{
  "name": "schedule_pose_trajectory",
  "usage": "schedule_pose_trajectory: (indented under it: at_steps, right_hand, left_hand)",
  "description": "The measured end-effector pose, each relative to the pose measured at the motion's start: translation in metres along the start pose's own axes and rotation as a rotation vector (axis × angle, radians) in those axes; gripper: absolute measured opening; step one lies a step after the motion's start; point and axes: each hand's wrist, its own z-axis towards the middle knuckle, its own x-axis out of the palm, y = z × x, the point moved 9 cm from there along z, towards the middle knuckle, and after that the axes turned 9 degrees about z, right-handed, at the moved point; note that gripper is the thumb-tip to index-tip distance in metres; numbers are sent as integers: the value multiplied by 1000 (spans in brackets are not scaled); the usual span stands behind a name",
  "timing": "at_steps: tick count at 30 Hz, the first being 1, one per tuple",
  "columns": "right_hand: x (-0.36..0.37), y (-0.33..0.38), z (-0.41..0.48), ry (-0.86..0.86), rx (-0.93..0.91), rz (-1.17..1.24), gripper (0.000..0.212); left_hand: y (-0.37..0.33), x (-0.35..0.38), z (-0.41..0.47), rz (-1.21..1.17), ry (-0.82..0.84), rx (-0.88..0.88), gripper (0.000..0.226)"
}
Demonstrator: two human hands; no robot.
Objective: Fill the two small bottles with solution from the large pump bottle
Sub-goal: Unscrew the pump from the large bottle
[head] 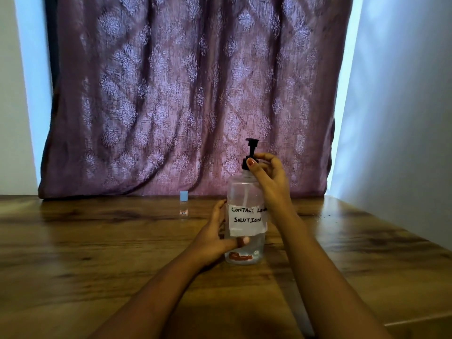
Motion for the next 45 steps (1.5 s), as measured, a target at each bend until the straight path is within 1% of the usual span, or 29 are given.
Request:
schedule_pose_trajectory:
  at_steps: [2, 5, 7, 9, 11, 12, 14, 16, 17, 20, 22, 24, 26, 29, 31, 33, 35, 38, 41, 42, 44, 45]
  right_hand:
    - [0, 5, 2, 7, -8, -39, 26]
    - [2, 10, 4, 1, -34, -177, 32]
    - [1, 11, 4, -25, -39, -203, 32]
    - [0, 11, 4, -25, -8, -132, 29]
    - [2, 11, 3, 5, 35, -27, 21]
    - [4, 12, 2, 22, 37, -12, 20]
    - [5, 10, 0, 36, 42, -20, 21]
    - [4, 8, 1, 14, 47, -33, 22]
    - [3, 8, 2, 7, 32, -54, 23]
    - [5, 11, 7, -8, -26, -234, 34]
    - [4, 11, 9, -34, -18, -249, 37]
    - [4, 9, 10, -39, 19, -169, 34]
    - [6, 7, 9, -20, 50, -113, 27]
    - [8, 9, 8, -4, 53, -117, 21]
    - [8, 11, 10, -13, 31, -169, 26]
    - [8, 11, 12, -37, 17, -283, 35]
    - [8, 8, 13, -55, 44, -284, 39]
    - [8, 4, 10, -53, 108, -130, 30]
    - [6, 2, 8, -41, 124, -132, 14]
    - [6, 1, 8, -44, 133, -118, 11]
    - [7, 0, 8, -50, 127, -103, 12]
    - [8, 1, 8, -51, 107, -129, 19]
  left_hand:
    - [-3, -2, -2, -30, -33, 30, 95]
    - [-8, -5, -3, -101, -79, 53, 66]
    - [-11, -6, -4, -140, -93, 61, 58]
    - [-15, -6, -5, -161, -106, 74, 54]
    - [-17, -7, -5, -173, -115, 81, 52]
    - [-18, -8, -6, -175, -119, 83, 52]
    - [-17, -8, -7, -171, -118, 87, 51]
    - [-15, -8, -7, -169, -120, 87, 52]
    - [-15, -7, -6, -167, -124, 86, 53]
    - [-13, -5, -4, -189, -122, 78, 58]
    - [-13, -6, -3, -174, -131, 81, 54]
    - [-13, -10, -2, -148, -150, 92, 46]
    - [-13, -11, -2, -135, -154, 89, 45]
    - [-12, -11, 0, -129, -151, 91, 46]
    - [-13, -11, 0, -112, -149, 98, 46]
    - [-14, -11, -1, -101, -156, 106, 48]
    - [-13, -12, -2, -94, -165, 107, 47]
    - [-11, -13, -2, -77, -182, 108, 47]
    - [-11, -15, -2, -35, -196, 111, 48]
    - [-11, -15, -2, -27, -194, 114, 48]
    - [-12, -15, -2, -16, -190, 121, 48]
    - [-12, -15, -2, -14, -189, 123, 48]
